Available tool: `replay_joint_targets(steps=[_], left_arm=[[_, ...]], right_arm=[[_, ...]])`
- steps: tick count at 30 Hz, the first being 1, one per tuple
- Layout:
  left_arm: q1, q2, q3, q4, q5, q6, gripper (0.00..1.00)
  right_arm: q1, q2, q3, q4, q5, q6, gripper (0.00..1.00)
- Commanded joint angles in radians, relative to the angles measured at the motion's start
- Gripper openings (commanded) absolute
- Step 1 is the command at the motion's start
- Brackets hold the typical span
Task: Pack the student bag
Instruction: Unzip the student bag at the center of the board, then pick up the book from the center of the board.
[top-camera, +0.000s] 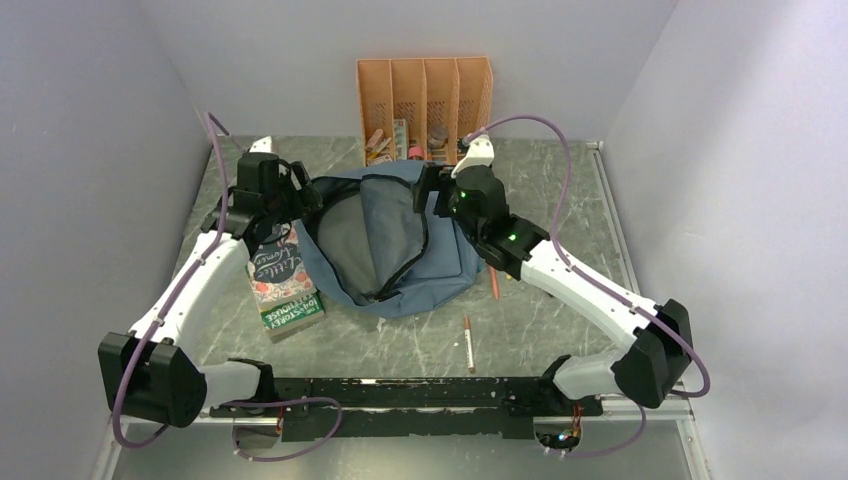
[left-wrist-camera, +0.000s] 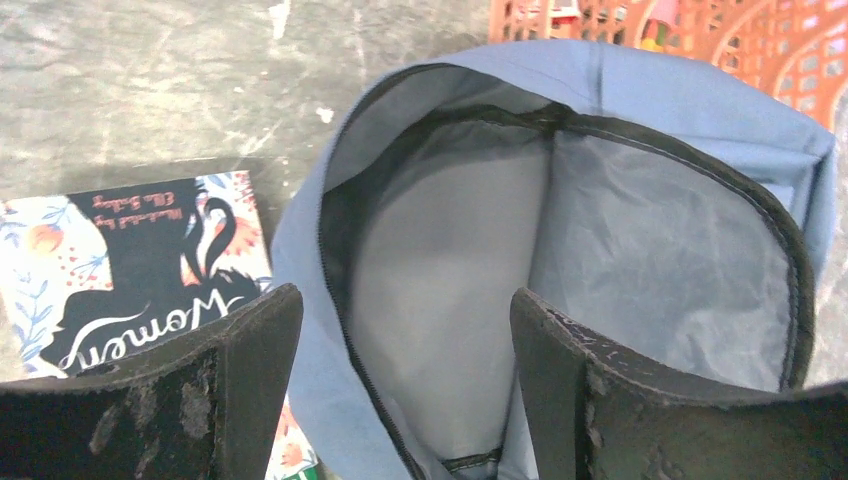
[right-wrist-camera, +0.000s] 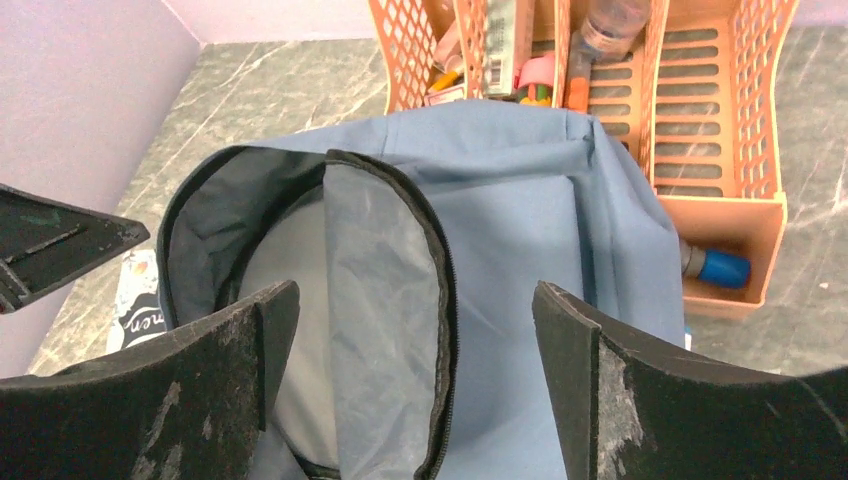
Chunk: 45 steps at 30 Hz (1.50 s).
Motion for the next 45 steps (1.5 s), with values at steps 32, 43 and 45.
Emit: replay_joint_targets(steps=[32, 43, 45], left_arm=[[0.442, 0.009, -0.198, -0.223, -0.181, -0.08, 0.89], [0.471, 0.111, -0.268, -0.134, 0.006, -0.069, 0.79], [0.472, 0.109, -0.277, -0.131, -0.002, -0.069, 0.74]], right_arm=[[0.288, 0.544, 0.331, 0.029, -0.545, 0.091, 0.73], [0.303, 0.722, 0.359, 0.163, -0.61, 0.365, 0.68], [0.305, 0.748, 0.367, 0.169, -0.624, 0.381, 0.67]])
